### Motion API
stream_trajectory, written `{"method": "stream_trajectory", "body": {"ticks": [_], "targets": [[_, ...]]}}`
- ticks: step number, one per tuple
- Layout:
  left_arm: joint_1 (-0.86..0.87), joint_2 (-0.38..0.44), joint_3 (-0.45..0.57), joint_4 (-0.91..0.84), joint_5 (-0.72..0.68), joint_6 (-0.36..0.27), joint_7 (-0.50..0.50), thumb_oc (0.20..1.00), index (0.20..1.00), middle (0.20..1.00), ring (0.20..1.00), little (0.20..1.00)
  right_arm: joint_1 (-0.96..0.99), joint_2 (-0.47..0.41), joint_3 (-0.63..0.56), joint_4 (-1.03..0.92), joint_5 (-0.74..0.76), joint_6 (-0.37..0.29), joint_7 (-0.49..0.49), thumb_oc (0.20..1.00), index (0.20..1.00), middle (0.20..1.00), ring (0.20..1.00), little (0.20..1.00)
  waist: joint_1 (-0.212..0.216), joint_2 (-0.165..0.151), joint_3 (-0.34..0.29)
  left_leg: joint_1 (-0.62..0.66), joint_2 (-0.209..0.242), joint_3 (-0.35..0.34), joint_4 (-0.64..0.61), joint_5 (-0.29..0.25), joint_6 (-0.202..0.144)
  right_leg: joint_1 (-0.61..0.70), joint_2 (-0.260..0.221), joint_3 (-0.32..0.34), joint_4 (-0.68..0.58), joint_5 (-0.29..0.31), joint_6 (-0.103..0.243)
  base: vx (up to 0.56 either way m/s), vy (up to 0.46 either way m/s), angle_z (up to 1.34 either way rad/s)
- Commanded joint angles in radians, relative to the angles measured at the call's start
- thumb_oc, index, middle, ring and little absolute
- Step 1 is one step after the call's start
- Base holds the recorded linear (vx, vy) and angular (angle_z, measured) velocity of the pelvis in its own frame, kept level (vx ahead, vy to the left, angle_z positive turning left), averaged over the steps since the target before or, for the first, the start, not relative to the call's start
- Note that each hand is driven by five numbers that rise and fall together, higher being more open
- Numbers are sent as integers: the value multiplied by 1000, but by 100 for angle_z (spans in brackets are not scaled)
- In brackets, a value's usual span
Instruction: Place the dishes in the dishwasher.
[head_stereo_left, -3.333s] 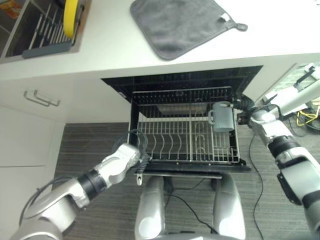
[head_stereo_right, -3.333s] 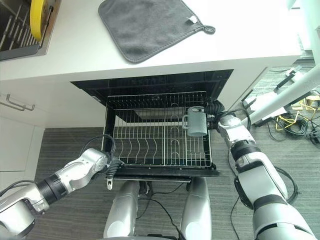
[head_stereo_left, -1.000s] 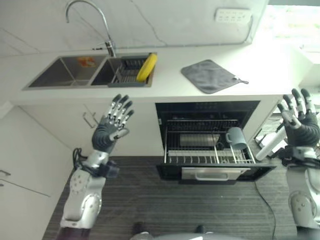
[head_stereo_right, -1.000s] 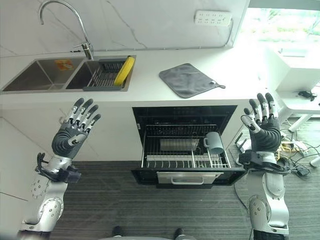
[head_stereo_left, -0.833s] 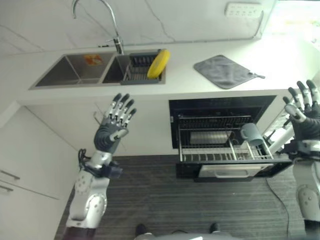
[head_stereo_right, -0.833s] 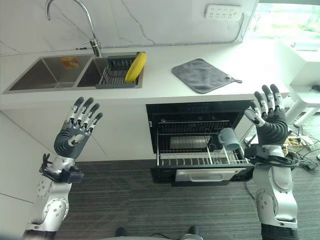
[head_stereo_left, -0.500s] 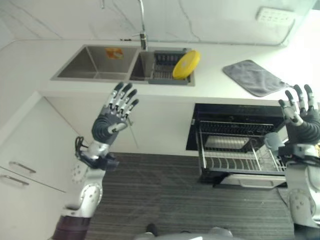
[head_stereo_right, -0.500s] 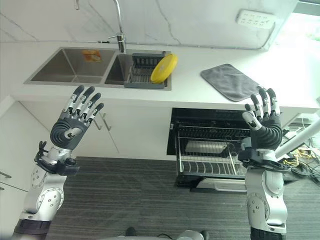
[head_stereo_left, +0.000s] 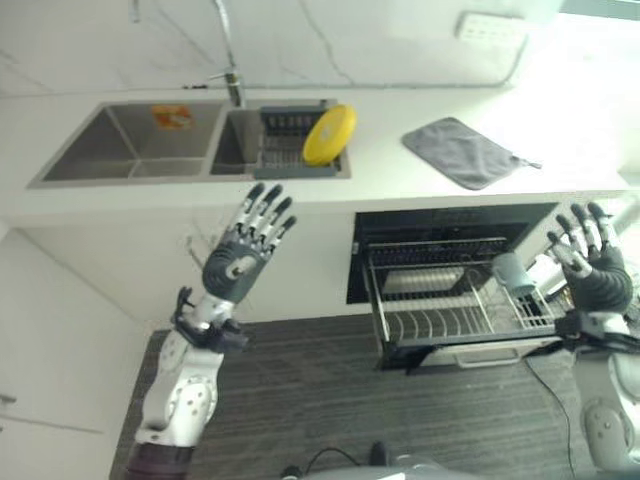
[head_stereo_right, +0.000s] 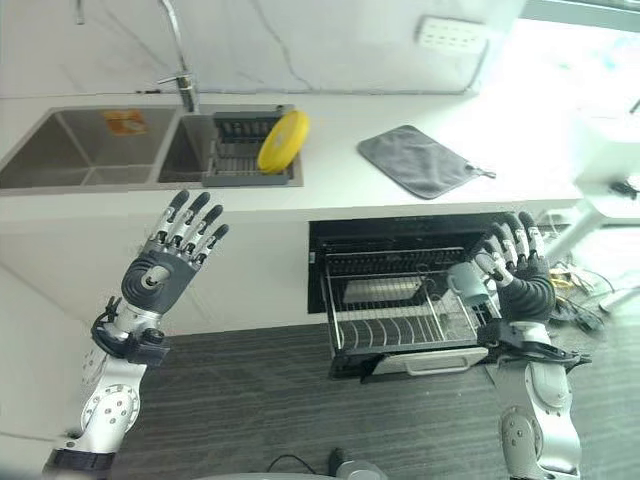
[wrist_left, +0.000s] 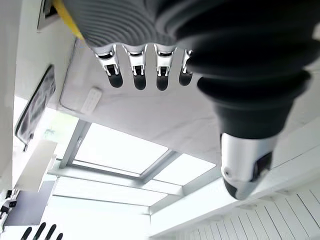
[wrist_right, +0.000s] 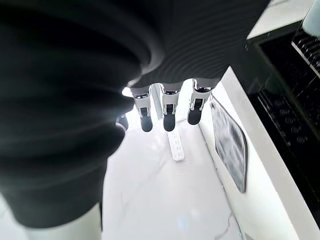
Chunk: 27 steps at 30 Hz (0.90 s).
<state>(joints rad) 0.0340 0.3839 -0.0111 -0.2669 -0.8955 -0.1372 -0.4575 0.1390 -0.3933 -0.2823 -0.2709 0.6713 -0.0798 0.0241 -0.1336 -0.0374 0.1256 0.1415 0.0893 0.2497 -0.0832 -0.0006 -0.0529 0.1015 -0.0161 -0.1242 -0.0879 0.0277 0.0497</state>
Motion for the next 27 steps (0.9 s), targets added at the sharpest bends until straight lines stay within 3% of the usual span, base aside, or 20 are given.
{"method": "stream_trajectory", "body": {"ticks": [1,2,3,6,8,14,19,20,23,27], "targets": [[-15,15,14,-54,-91,-21,-25,1000,1000,1000,1000,1000,-96,-40,-9,-32,0,-53,-12,1000,1000,1000,1000,1000,31,-4,3,-134,-30,-5,304,22,-31,-18,22,36,58,-21,-8,84,-137,0],[-9,4,13,-67,-77,-12,-19,1000,1000,1000,1000,1000,-93,-42,-9,-43,2,-50,-19,1000,1000,1000,1000,1000,34,-6,14,-185,-3,-21,378,53,-54,-8,19,28,55,-16,-16,100,-73,11],[-3,1,15,-69,-69,-4,-24,1000,1000,1000,1000,1000,-98,-43,-12,-43,2,-45,-24,1000,1000,1000,1000,1000,31,-8,16,-190,36,-3,352,47,-57,-1,11,16,45,-13,-12,99,19,24],[9,6,17,-76,-77,-13,-40,1000,1000,1000,1000,1000,-121,-49,0,-45,-7,-31,-20,1000,1000,1000,1000,1000,32,8,4,-131,73,5,147,48,-52,10,-1,7,13,-12,8,127,181,12],[17,9,22,-83,-90,-24,-37,1000,1000,1000,1000,1000,-130,-63,10,-49,-19,-27,-18,1000,1000,1000,1000,1000,43,24,-10,-95,75,-45,10,76,-55,14,-11,21,3,-19,17,125,243,-6],[-9,21,4,-57,-89,-44,-49,1000,1000,1000,1000,1000,-122,-86,-24,-61,-3,-33,-29,1000,1000,1000,1000,1000,13,52,-53,-77,58,-39,-4,37,-51,-12,-46,3,7,-20,43,90,303,-24],[-13,18,14,-55,-109,-28,-26,1000,1000,1000,1000,1000,-105,-78,-37,-74,-28,-24,-15,1000,1000,1000,1000,1000,13,35,-66,-75,53,-31,-4,15,-35,-15,-56,-17,7,-24,47,69,134,8],[-59,61,89,-101,132,-201,240,1000,1000,1000,1000,1000,-124,-109,85,-117,-311,-177,-65,1000,1000,1000,1000,1000,70,22,-67,-61,12,-54,-4,-21,-16,-44,-59,-56,1,-3,65,0,0,0],[-45,63,82,-103,149,-186,283,1000,1000,1000,1000,1000,-144,-100,95,-98,-265,-157,-44,1000,1000,1000,1000,1000,77,28,-77,-54,7,-78,-4,-22,-14,-36,-52,-50,1,-13,55,20,-61,0],[42,57,139,-106,97,-181,228,1000,1000,1000,1000,1000,-77,-102,75,-132,-239,-163,13,1000,1000,1000,1000,1000,90,24,-69,-67,2,-47,56,-12,-26,-23,-50,-44,1,-23,39,60,-118,3]]}}
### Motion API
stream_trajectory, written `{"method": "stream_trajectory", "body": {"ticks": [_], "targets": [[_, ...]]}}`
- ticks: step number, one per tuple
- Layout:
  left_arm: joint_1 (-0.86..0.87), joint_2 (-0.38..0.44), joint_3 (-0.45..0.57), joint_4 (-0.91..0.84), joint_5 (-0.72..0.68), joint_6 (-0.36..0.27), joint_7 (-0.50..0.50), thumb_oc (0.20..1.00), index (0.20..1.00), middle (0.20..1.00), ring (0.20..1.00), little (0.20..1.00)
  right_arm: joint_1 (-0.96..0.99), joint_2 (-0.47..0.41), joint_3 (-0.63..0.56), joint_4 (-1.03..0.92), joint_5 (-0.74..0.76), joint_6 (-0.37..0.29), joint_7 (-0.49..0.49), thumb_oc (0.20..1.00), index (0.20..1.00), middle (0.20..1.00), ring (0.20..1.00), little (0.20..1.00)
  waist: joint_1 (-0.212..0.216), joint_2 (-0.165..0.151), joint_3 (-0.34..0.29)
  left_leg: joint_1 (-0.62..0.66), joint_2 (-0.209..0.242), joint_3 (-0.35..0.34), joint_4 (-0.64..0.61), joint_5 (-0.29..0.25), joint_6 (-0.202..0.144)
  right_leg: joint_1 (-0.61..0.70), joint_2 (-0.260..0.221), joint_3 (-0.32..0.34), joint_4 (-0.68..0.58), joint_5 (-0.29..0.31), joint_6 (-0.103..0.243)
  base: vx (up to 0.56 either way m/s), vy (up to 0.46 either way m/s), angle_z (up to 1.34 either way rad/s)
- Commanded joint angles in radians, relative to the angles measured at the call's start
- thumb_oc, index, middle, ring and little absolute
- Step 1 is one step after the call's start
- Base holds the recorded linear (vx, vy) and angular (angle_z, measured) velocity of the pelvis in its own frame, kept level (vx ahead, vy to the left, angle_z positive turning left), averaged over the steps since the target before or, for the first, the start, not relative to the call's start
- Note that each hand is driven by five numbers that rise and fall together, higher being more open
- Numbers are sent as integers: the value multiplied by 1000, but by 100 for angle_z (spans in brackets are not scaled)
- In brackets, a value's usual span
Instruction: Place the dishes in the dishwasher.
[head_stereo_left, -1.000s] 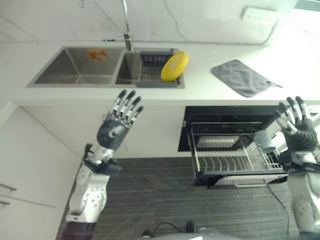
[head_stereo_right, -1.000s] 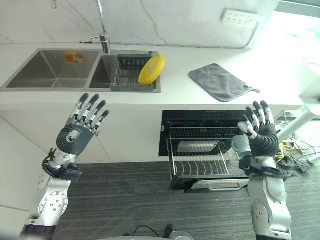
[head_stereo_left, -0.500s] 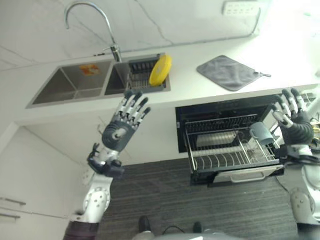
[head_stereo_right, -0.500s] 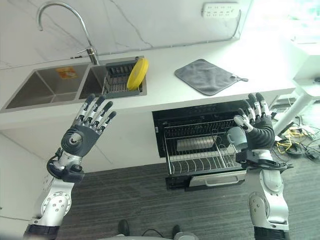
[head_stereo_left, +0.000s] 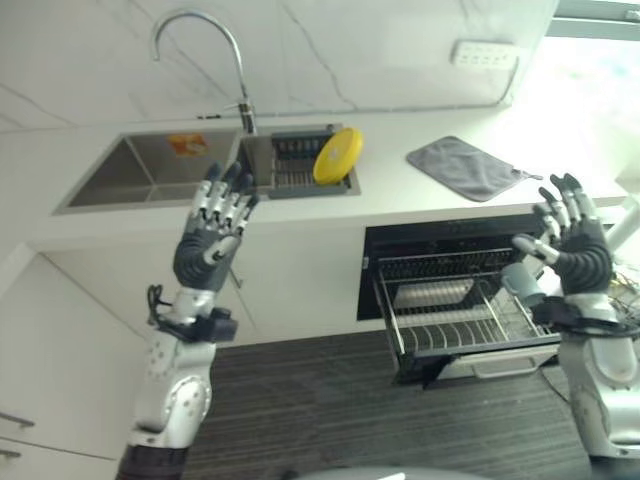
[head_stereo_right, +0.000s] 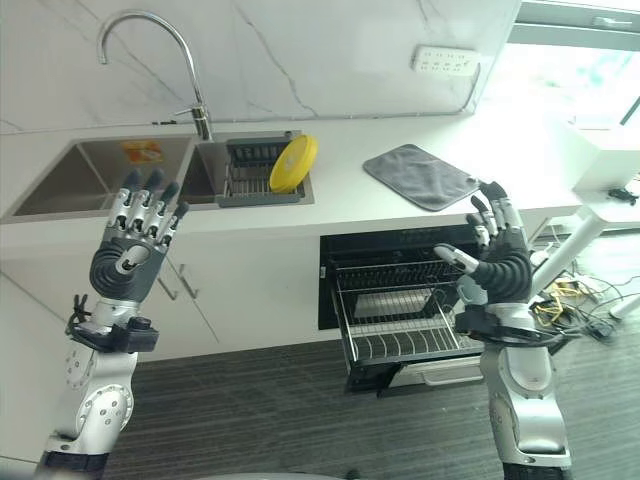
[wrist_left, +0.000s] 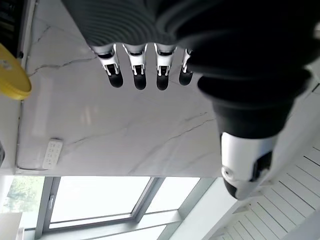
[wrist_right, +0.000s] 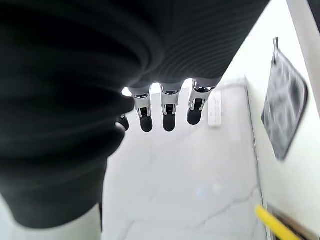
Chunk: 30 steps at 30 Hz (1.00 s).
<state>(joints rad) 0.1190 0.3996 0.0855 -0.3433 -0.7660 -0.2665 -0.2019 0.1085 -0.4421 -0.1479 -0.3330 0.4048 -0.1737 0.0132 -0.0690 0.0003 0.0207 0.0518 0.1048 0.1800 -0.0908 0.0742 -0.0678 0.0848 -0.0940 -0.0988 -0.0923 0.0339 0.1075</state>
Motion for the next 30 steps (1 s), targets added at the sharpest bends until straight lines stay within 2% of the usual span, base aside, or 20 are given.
{"method": "stream_trajectory", "body": {"ticks": [1,3,4,6,8,10,13,15,16,17,19,21,24,25,27,28,30], "targets": [[-47,33,41,-27,-73,-45,-56,1000,1000,1000,1000,1000,-48,-59,-60,-64,36,-65,20,1000,1000,1000,1000,1000,31,-28,60,-43,-4,34,204,-87,-26,-1,18,-69,5,-28,-33,-49,-104,13],[-52,18,37,-26,-101,-42,-81,1000,1000,1000,1000,1000,-61,-58,-61,-49,24,-63,18,1000,1000,1000,1000,1000,33,-31,88,-116,17,25,333,-60,-48,5,20,-74,5,-25,-46,-64,-27,40],[-48,12,34,-33,-110,-38,-84,1000,1000,1000,1000,1000,-65,-56,-61,-48,12,-58,16,1000,1000,1000,1000,1000,34,-28,101,-136,35,18,355,-41,-59,11,23,-78,5,-25,-48,-20,110,48],[-31,6,34,-41,-130,-49,-102,1000,1000,1000,1000,1000,-67,-51,-64,-59,8,-46,22,1000,1000,1000,1000,1000,23,-21,106,-105,85,42,262,-32,-62,19,20,-90,5,-28,-38,76,283,31],[-10,11,42,-41,-153,-66,-94,1000,1000,1000,1000,1000,-54,-53,-64,-68,-10,-38,40,1000,1000,1000,1000,1000,14,1,90,-33,140,63,18,19,-74,20,3,-103,5,-41,-15,152,484,9],[-16,16,31,-17,-118,-78,-58,1000,1000,1000,1000,1000,-49,-70,-64,-65,2,-39,43,1000,1000,1000,1000,1000,11,12,81,-47,167,36,4,37,-94,25,-7,-110,5,-51,-9,123,475,8],[-3,39,26,0,65,-80,40,1000,1000,1000,1000,1000,-44,-93,-88,-75,33,-24,23,1000,1000,1000,1000,1000,14,18,69,-69,166,5,4,45,-108,41,-38,-120,5,-59,15,141,502,8],[-8,53,32,0,41,-69,33,1000,1000,1000,1000,1000,-35,-88,-98,-87,85,-8,25,1000,1000,1000,1000,1000,18,15,64,-60,139,5,4,32,-95,56,-66,-128,5,-52,39,165,508,0],[-34,46,37,-6,-66,-55,-28,1000,1000,1000,1000,1000,-28,-65,-92,-94,117,6,20,1000,1000,1000,1000,1000,23,11,67,-47,108,-8,4,13,-76,60,-92,-130,25,-48,58,154,453,15],[-47,36,41,-7,-85,-40,-54,1000,1000,1000,1000,1000,-26,-46,-86,-94,104,4,15,1000,1000,1000,1000,1000,25,8,71,-40,93,-7,4,3,-66,54,-109,-132,56,-49,63,150,485,20],[-79,19,25,-14,-40,-30,-46,1000,1000,1000,1000,1000,-27,-9,-56,-100,68,0,-13,1000,1000,1000,1000,1000,29,-6,83,-32,58,-17,4,-18,-39,24,-141,-137,142,-30,70,86,360,23],[-92,37,18,-13,61,-7,13,1000,1000,1000,1000,1000,-3,11,-53,-110,70,4,-13,1000,1000,1000,1000,1000,29,-15,93,-31,15,-40,4,-34,4,-21,-146,-108,293,-7,68,101,378,10],[-88,44,35,-4,-10,-2,-25,1000,1000,1000,1000,1000,6,13,-54,-90,37,2,19,1000,1000,1000,1000,1000,33,-14,102,-21,-4,-43,4,-39,24,-67,-131,-107,373,2,59,94,257,6],[-95,35,35,-8,-19,14,-28,1000,1000,1000,1000,1000,0,16,-47,-82,30,2,20,1000,1000,1000,1000,1000,31,-16,104,-20,-6,-42,4,-39,26,-70,-110,-100,354,-14,54,84,118,-24],[-101,40,20,-13,48,18,19,1000,1000,1000,1000,1000,6,4,-60,-68,84,8,23,1000,1000,1000,1000,1000,24,-25,104,-18,-20,-38,4,-43,28,-44,-32,-86,233,-62,34,138,101,-33],[-97,44,16,-12,83,15,39,1000,1000,1000,1000,1000,14,0,-68,-66,112,12,22,1000,1000,1000,1000,1000,19,-30,106,-14,-28,-34,4,-49,27,-40,-16,-86,166,-62,28,151,66,-25],[-77,45,16,-23,66,-1,40,1000,1000,1000,1000,1000,29,-5,-80,-56,124,8,15,1000,1000,1000,1000,1000,9,-38,109,-5,-43,-29,4,-64,30,-41,-2,-71,43,-12,28,117,0,-25]]}}
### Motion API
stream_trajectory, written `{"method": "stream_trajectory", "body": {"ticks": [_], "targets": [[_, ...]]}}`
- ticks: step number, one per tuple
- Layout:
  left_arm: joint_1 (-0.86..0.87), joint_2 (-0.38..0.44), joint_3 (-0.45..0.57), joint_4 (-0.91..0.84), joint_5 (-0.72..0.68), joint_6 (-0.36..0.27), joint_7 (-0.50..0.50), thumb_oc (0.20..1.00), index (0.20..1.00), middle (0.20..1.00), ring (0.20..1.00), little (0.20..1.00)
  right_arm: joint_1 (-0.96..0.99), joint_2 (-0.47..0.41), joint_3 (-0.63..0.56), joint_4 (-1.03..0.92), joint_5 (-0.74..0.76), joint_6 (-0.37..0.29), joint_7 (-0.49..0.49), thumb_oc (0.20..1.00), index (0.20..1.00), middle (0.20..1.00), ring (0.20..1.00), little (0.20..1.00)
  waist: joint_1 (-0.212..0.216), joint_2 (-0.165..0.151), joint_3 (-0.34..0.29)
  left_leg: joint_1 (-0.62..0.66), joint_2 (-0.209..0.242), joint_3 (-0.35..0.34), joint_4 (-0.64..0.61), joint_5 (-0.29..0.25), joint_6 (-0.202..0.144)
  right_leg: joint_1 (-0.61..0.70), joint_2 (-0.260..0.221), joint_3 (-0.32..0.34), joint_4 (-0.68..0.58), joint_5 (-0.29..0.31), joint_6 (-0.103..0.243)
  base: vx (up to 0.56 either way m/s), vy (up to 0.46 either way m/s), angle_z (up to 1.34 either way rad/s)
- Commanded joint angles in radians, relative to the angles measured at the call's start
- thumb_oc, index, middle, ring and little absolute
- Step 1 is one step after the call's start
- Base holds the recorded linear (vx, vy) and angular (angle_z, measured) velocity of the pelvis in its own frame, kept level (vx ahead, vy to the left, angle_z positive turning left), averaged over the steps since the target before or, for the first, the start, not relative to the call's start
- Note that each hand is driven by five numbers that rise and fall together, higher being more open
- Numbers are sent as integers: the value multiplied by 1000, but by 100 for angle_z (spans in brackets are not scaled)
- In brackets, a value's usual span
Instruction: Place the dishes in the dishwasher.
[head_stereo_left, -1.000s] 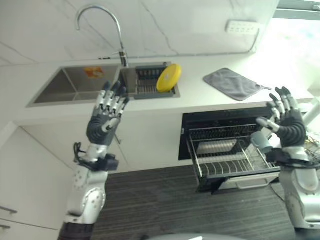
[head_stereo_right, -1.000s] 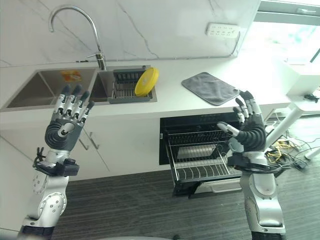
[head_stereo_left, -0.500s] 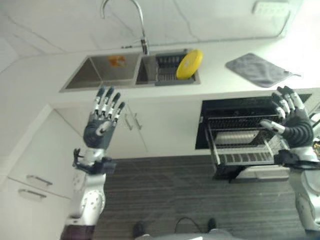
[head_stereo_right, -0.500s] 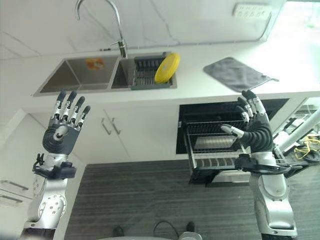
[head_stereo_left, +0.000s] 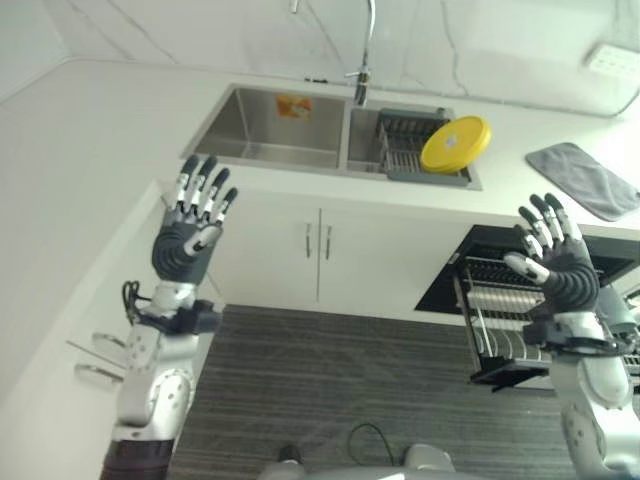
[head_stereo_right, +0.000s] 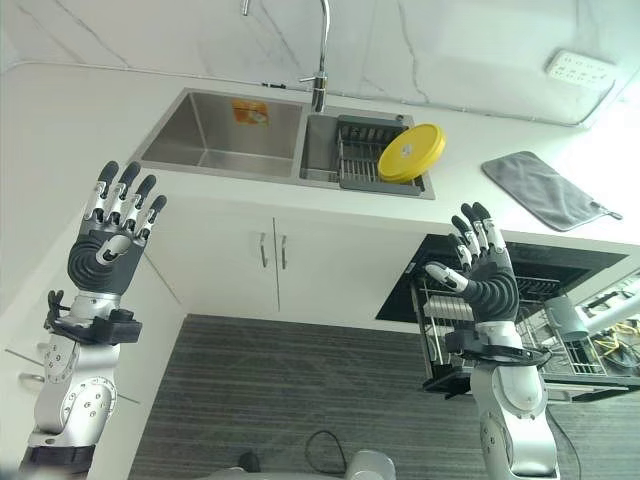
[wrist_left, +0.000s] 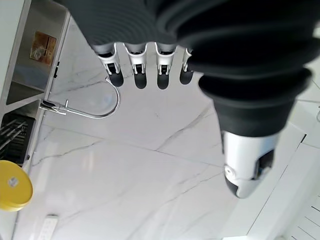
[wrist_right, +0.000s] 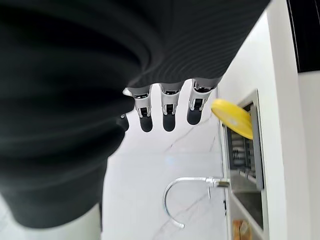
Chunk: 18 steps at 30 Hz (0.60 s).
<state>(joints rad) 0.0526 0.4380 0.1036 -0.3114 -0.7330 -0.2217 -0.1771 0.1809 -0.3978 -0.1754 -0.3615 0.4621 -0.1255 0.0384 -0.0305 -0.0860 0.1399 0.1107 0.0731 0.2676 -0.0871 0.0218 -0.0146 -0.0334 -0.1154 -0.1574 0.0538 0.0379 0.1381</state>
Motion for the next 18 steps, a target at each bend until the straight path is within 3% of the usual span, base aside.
{"method": "stream_trajectory", "body": {"ticks": [1,4,6,12,16,18], "targets": [[-3,2,-4,-63,6,-51,6,1000,1000,1000,1000,1000,-41,-45,-49,-23,60,-46,-9,1000,1000,1000,1000,1000,-37,46,-10,-60,-19,-113,0,-20,-19,69,24,8,-141,17,3,101,-42,-32],[6,1,-23,-75,3,-60,-3,1000,1000,1000,1000,1000,-49,-24,-28,-36,33,-54,-12,1000,1000,1000,1000,1000,-61,47,-3,-30,-33,-104,0,-58,-4,-23,10,61,-141,109,31,160,-162,-23],[7,13,-24,-77,-14,-66,-10,1000,1000,1000,1000,1000,-60,-29,-22,-31,34,-56,-18,1000,1000,1000,1000,1000,-62,50,1,-7,-40,-107,0,-80,5,-49,11,54,-141,124,40,186,-194,-4],[-9,-6,-39,-76,-156,-42,-69,1000,1000,1000,1000,1000,-89,-37,1,-37,-10,-34,-56,1000,1000,1000,1000,1000,-76,66,-25,38,-28,-65,0,-97,8,-14,28,50,-141,89,16,280,-225,8],[-16,-14,-57,-80,-191,-33,-103,1000,1000,1000,1000,1000,-107,-60,16,-38,-69,4,-45,1000,1000,1000,1000,1000,-89,78,-49,74,-8,-18,0,-103,-9,16,39,38,-141,61,-2,286,-234,-5],[-2,-14,-53,-83,-225,-27,-130,1000,1000,1000,1000,1000,-98,-85,1,-29,-60,7,-20,1000,1000,1000,1000,1000,-95,81,-52,78,16,2,49,-71,-38,35,55,49,-141,47,-24,243,-222,2]]}}
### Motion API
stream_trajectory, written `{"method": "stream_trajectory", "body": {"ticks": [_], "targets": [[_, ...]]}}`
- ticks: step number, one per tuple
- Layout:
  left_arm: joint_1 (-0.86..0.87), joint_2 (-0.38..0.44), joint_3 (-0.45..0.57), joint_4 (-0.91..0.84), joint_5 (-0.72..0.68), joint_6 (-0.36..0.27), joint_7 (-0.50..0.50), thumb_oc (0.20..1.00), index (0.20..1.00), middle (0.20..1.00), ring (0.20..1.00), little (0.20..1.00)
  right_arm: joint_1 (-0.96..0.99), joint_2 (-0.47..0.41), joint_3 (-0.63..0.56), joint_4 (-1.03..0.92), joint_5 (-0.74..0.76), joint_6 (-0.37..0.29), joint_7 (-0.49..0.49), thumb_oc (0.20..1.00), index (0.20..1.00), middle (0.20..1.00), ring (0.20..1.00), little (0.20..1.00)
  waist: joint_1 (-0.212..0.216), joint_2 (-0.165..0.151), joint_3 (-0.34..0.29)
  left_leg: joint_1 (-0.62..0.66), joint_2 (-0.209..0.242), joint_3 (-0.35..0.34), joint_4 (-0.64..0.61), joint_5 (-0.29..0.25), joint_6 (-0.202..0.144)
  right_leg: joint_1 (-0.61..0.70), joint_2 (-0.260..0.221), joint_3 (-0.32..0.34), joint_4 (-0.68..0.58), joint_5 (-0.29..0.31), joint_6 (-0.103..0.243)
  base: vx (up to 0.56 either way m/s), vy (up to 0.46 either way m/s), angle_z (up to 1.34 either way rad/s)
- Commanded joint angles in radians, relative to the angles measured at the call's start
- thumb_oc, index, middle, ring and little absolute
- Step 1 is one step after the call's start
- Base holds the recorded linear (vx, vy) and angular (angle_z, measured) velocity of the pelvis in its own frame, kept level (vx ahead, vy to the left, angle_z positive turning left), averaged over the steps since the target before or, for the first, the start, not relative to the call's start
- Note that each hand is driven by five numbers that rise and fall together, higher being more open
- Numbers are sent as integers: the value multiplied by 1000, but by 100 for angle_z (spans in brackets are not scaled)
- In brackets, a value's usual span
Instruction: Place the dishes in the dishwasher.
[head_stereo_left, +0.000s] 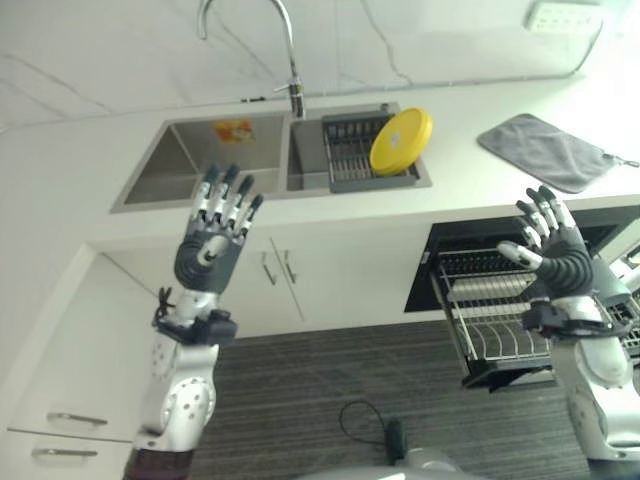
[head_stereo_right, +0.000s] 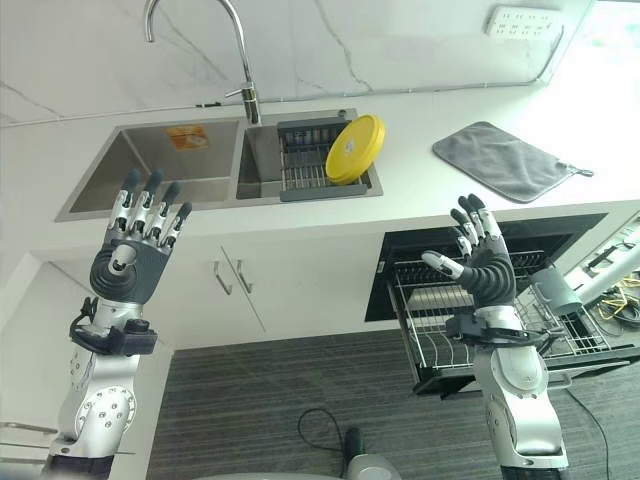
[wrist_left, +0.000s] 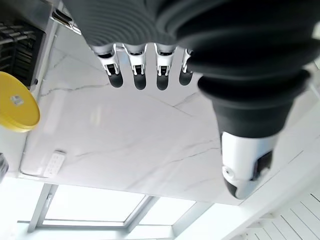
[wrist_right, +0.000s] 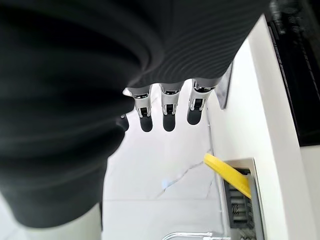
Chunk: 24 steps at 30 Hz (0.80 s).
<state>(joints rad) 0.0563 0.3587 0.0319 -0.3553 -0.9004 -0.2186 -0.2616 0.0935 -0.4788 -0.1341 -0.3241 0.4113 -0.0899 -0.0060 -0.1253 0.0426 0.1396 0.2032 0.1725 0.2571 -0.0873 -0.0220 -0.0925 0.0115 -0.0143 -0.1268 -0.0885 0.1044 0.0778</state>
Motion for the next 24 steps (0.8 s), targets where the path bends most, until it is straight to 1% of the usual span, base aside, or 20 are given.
{"method": "stream_trajectory", "body": {"ticks": [1,2,3,4,5,6,7,8,9,10,11,12,13,14,16,17,19,21,24], "targets": [[-2,63,19,-40,-62,-28,-50,1000,1000,1000,1000,1000,-6,-11,-47,-64,-2,-28,34,1000,1000,1000,1000,1000,0,-47,-50,-33,-66,8,109,5,22,-3,-40,23,1,-24,25,159,-192,-1],[3,58,18,-39,-68,-26,-56,1000,1000,1000,1000,1000,-3,-19,-53,-62,5,-28,43,1000,1000,1000,1000,1000,2,-52,-45,-63,-46,-6,199,45,2,7,-35,30,1,-27,10,156,-205,2],[7,52,19,-40,-68,-24,-59,1000,1000,1000,1000,1000,-3,-26,-57,-60,13,-28,51,1000,1000,1000,1000,1000,3,-59,-40,-94,-38,-22,288,61,-10,13,-34,37,1,-28,-2,195,-226,-7],[23,37,22,-40,-54,-25,-56,1000,1000,1000,1000,1000,1,-31,-60,-57,24,-32,70,1000,1000,1000,1000,1000,8,-67,-25,-166,-36,-56,444,72,-15,29,-31,52,1,-35,-24,231,-180,-2],[29,32,24,-35,-51,-25,-56,1000,1000,1000,1000,1000,7,-27,-60,-56,35,-28,77,1000,1000,1000,1000,1000,14,-73,-13,-216,-32,-67,492,74,-12,45,-32,55,1,-39,-29,249,-100,-4],[39,28,31,-32,-52,-26,-67,1000,1000,1000,1000,1000,8,-23,-62,-58,38,-20,74,1000,1000,1000,1000,1000,16,-74,-9,-220,-35,-63,450,54,-2,51,-30,55,1,-42,-24,231,15,-1],[52,27,37,-34,-47,-27,-70,1000,1000,1000,1000,1000,8,-24,-65,-59,46,-9,68,1000,1000,1000,1000,1000,20,-72,-4,-207,-33,-47,371,34,8,57,-29,50,1,-51,-18,229,96,-3],[65,29,39,-35,-48,-33,-74,1000,1000,1000,1000,1000,6,-15,-62,-54,43,-5,65,1000,1000,1000,1000,1000,26,-63,-2,-195,-28,-36,268,38,8,64,-24,41,1,-62,-11,252,138,-11],[77,30,38,-34,-51,-40,-78,1000,1000,1000,1000,1000,8,-11,-58,-52,40,-7,67,1000,1000,1000,1000,1000,32,-56,2,-188,-25,-33,166,65,0,77,-20,40,1,-75,-5,291,192,-6],[87,29,37,-33,-48,-48,-74,1000,1000,1000,1000,1000,11,-11,-57,-55,35,-11,73,1000,1000,1000,1000,1000,43,-50,7,-187,-27,-43,50,102,-8,93,-15,44,1,-93,0,344,229,-8],[102,26,40,-35,-22,-55,-61,1000,1000,1000,1000,1000,16,-16,-58,-67,34,-16,77,1000,1000,1000,1000,1000,67,-45,16,-243,-19,-97,0,160,-28,120,-5,48,1,-112,-2,320,198,0],[106,26,39,-33,-1,-56,-50,1000,1000,1000,1000,1000,15,-19,-56,-68,29,-20,76,1000,1000,1000,1000,1000,74,-45,18,-271,-18,-118,0,173,-33,131,-3,49,1,-120,-4,341,194,-3],[114,27,33,-13,65,-71,-25,1000,1000,1000,1000,1000,8,-29,-49,-67,28,-33,71,1000,1000,1000,1000,1000,91,-48,23,-317,-18,-137,0,196,-40,163,1,53,1,-141,-7,273,185,-6],[120,35,33,-6,84,-79,-16,1000,1000,1000,1000,1000,4,-44,-49,-68,45,-35,67,1000,1000,1000,1000,1000,97,-49,22,-323,-20,-134,0,182,-33,172,-1,55,1,-154,-7,265,215,-17],[116,45,36,0,139,-82,18,1000,1000,1000,1000,1000,2,-48,-47,-73,34,-39,64,1000,1000,1000,1000,1000,102,-45,21,-321,-9,-109,0,186,-33,187,-16,31,1,-162,-2,220,249,-43],[106,56,40,11,140,-87,15,1000,1000,1000,1000,1000,6,-45,-51,-73,34,-41,70,1000,1000,1000,1000,1000,101,-45,15,-312,-13,-111,0,179,-28,198,-25,28,1,-164,6,261,275,-54],[104,63,61,-5,159,-65,28,1000,1000,1000,1000,1000,24,-31,-59,-94,50,-31,77,1000,1000,1000,1000,1000,109,-49,-4,-287,-27,-110,0,163,-16,212,-46,13,1,-164,21,280,261,-34],[69,75,60,7,195,-45,49,1000,1000,1000,1000,1000,34,-4,-61,-101,156,8,95,1000,1000,1000,1000,1000,110,-67,-28,-259,-51,-95,0,132,5,222,-75,-7,1,-154,44,303,266,-7],[47,80,58,7,201,-28,44,1000,1000,1000,1000,1000,42,8,-71,-97,149,40,91,1000,1000,1000,1000,1000,113,-83,-41,-244,-75,-102,0,109,26,216,-96,-15,18,-149,61,174,163,28]]}}
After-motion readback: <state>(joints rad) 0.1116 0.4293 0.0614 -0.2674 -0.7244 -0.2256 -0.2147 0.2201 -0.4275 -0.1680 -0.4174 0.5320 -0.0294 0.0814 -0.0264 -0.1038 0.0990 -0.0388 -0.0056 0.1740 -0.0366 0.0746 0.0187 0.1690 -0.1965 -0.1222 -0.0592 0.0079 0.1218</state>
